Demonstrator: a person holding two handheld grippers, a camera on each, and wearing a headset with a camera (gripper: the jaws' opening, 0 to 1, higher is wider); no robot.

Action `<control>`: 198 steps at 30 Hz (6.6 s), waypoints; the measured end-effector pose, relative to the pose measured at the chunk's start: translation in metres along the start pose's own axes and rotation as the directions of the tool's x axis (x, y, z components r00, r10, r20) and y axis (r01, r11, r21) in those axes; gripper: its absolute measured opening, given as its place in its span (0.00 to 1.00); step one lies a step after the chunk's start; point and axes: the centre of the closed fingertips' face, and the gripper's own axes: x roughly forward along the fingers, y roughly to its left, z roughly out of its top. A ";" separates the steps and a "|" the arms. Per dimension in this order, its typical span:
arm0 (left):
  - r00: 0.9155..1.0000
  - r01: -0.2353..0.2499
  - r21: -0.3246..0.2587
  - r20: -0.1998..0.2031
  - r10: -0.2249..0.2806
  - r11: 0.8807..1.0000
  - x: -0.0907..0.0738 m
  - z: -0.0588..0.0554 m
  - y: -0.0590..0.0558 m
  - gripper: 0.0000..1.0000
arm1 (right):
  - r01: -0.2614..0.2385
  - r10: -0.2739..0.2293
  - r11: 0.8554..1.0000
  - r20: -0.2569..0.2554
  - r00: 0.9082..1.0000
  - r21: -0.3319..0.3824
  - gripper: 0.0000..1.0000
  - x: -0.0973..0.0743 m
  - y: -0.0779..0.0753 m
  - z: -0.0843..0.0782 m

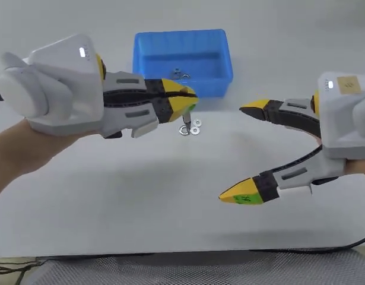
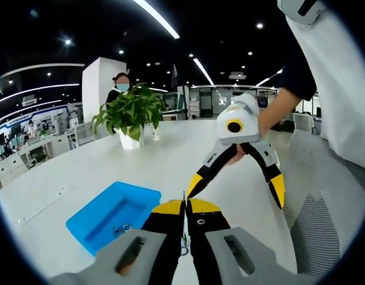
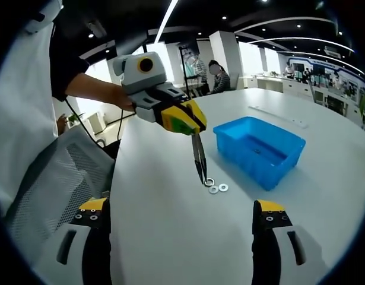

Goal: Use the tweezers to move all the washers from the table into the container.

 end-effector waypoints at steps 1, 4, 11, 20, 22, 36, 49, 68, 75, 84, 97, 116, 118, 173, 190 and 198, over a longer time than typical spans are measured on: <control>1.000 -0.001 -0.001 0.000 0.001 1.000 0.000 0.000 0.000 0.05 | 0.001 -0.001 1.000 0.002 1.000 0.004 1.00 0.000 0.000 0.000; 1.000 -0.007 0.000 0.002 0.007 1.000 -0.001 -0.001 0.002 0.05 | -0.003 0.003 1.000 0.001 1.000 0.011 1.00 0.001 0.000 -0.002; 1.000 -0.012 0.006 -0.012 0.012 1.000 0.003 -0.006 0.002 0.05 | -0.021 0.021 1.000 -0.012 1.000 0.022 1.00 0.005 0.005 -0.009; 1.000 -0.006 0.027 -0.026 0.007 1.000 0.001 -0.010 0.000 0.05 | -0.031 0.031 0.999 -0.011 0.999 0.034 0.98 0.005 0.006 -0.009; 1.000 -0.008 0.019 -0.022 0.009 1.000 0.000 -0.010 -0.001 0.05 | -0.035 0.036 0.999 -0.011 0.999 0.031 0.98 0.008 0.006 -0.008; 0.999 0.024 -0.047 -0.020 -0.025 0.999 -0.003 -0.012 -0.003 0.05 | -0.147 0.137 0.983 -0.088 0.987 -0.110 0.75 0.055 -0.005 0.013; 1.000 0.003 -0.085 -0.008 -0.004 0.996 0.001 -0.011 0.000 0.05 | -0.144 0.116 0.970 -0.150 0.982 -0.195 0.30 0.077 -0.021 0.014; 0.999 -0.042 -0.147 0.012 0.044 0.988 0.004 -0.011 0.003 0.06 | -0.169 0.133 0.947 -0.147 0.980 -0.271 0.10 0.080 -0.026 0.021; 0.996 -0.079 -0.242 0.007 0.083 0.967 0.001 -0.013 0.011 0.07 | -0.146 0.121 0.959 -0.114 0.986 -0.244 0.10 0.082 -0.029 0.023; 0.996 -0.072 -0.299 0.029 0.084 0.951 -0.003 -0.009 0.013 0.07 | -0.141 0.120 0.962 -0.101 0.988 -0.234 0.10 0.084 -0.027 0.024; 0.996 -0.080 -0.299 0.006 0.085 0.951 -0.025 -0.009 0.015 0.22 | -0.132 0.115 0.967 -0.086 0.990 -0.219 0.10 0.083 -0.027 0.026; 0.980 -0.192 -0.328 -0.110 0.164 0.925 -0.085 -0.027 0.006 0.57 | -0.100 0.087 0.967 -0.061 0.994 -0.236 0.10 0.066 -0.025 0.050; 0.979 -0.199 -0.340 -0.112 0.170 0.919 -0.089 -0.028 0.004 0.60 | -0.099 0.088 0.966 -0.058 0.994 -0.240 0.10 0.064 -0.024 0.053; 0.945 -0.311 -0.367 -0.216 0.245 0.877 -0.145 -0.062 0.010 0.99 | 0.087 -0.102 0.972 -0.059 0.993 -0.219 0.10 0.089 -0.166 0.082; 0.950 -0.296 -0.380 -0.216 0.227 0.876 -0.136 -0.063 0.006 0.99 | 0.044 -0.058 0.979 -0.067 0.996 -0.201 0.11 0.101 -0.149 0.078; 0.956 -0.289 -0.407 -0.163 0.243 0.866 -0.131 -0.051 0.021 0.99 | 0.048 -0.061 0.974 -0.052 0.997 -0.222 0.09 0.097 -0.143 0.085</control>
